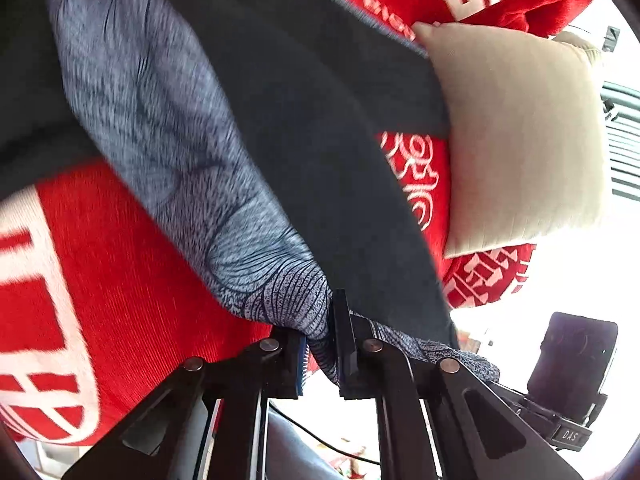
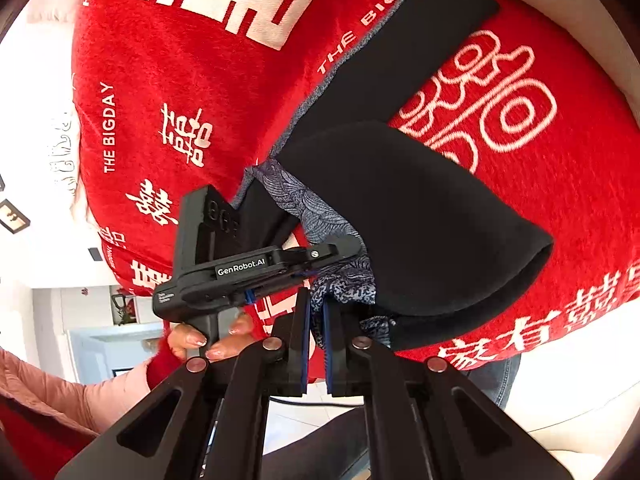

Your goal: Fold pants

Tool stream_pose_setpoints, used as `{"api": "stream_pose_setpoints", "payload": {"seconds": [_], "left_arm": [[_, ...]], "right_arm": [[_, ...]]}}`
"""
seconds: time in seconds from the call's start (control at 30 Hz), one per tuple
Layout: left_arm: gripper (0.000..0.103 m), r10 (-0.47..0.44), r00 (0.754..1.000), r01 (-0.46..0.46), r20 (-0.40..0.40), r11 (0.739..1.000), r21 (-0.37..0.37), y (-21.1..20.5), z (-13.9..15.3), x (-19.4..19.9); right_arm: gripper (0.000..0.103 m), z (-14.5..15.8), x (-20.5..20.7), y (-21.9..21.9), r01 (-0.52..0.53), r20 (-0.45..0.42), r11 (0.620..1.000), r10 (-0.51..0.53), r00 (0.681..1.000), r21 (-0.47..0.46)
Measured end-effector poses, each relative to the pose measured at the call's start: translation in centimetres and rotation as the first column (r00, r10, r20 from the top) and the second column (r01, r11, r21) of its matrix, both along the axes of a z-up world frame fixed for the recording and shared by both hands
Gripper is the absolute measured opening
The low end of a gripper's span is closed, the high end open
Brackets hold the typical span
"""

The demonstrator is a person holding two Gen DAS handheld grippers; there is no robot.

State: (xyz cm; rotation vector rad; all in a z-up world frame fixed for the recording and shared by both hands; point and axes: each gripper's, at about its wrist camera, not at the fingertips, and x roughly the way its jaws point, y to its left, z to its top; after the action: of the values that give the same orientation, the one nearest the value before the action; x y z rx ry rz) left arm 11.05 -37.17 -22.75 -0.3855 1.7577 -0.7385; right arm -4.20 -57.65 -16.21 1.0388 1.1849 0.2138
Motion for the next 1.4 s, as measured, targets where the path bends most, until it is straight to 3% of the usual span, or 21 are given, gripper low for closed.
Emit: {"api": "stream_pose_setpoints", "payload": {"seconds": [0.2,0.37,0.57,0.7,0.83,1.03,1.13,1.17,1.2,1.27,1.33,1.4], "left_arm": [[0.011,-0.005,0.990,0.005,0.142,1.000,-0.001,-2.2,4.6,2.6],[0.011,0.005,0.972,0.001,0.237,1.000,-0.028,-5.3,7.5,5.9],[0.011,0.001,0.946,0.007,0.323,1.000,-0.023,-9.2,8.6,10.3],[0.012,0.009,0.936,-0.012,0.351,1.000,0.007,-11.2,7.5,13.3],[0.012,-0.009,0.913,-0.042,0.408,0.992,0.116,-12.4,6.2,15.7],[0.012,-0.045,0.911,-0.066,0.410,0.966,0.252,-10.4,4.5,16.0],[0.012,-0.056,0.911,-0.082,0.408,0.946,0.313,-8.2,3.7,15.1],[0.012,-0.062,0.910,-0.088,0.410,0.938,0.336,-7.6,3.5,14.8],[0.012,-0.067,0.909,-0.094,0.412,0.930,0.357,-7.0,3.3,14.6],[0.012,-0.076,0.906,-0.110,0.416,0.908,0.404,-5.4,2.8,14.1],[0.012,-0.090,0.903,-0.122,0.421,0.885,0.450,-4.1,2.2,14.0],[0.012,-0.108,0.898,-0.130,0.427,0.862,0.491,-3.2,1.7,14.0]], "right_arm": [[0.006,2.6,3.3,-2.4,-0.012,0.069,0.999,0.016,0.997,-0.053],[0.006,4.9,7.3,-5.4,-0.010,0.136,0.988,0.031,0.990,-0.151],[0.006,6.5,13.1,-8.8,-0.014,0.165,0.954,0.066,0.984,-0.300],[0.006,5.2,17.6,-10.6,-0.049,0.121,0.920,0.104,0.987,-0.389],[0.006,1.6,21.3,-12.7,-0.070,0.033,0.891,0.095,0.995,-0.449],[0.014,-1.6,23.8,-15.2,-0.053,-0.047,0.852,0.034,0.998,-0.521],[0.053,-1.1,24.1,-15.2,-0.052,-0.037,0.854,0.039,0.999,-0.517],[0.063,-0.4,23.9,-14.8,-0.052,-0.021,0.849,0.048,0.999,-0.526],[0.066,0.5,23.5,-14.3,-0.046,-0.003,0.828,0.054,0.999,-0.559],[0.067,2.5,22.2,-13.1,-0.020,0.038,0.758,0.059,0.998,-0.651],[0.066,3.6,21.2,-12.3,-0.003,0.062,0.725,0.063,0.996,-0.688],[0.042,3.2,20.8,-11.6,-0.038,0.039,0.738,0.086,0.996,-0.674]]}}
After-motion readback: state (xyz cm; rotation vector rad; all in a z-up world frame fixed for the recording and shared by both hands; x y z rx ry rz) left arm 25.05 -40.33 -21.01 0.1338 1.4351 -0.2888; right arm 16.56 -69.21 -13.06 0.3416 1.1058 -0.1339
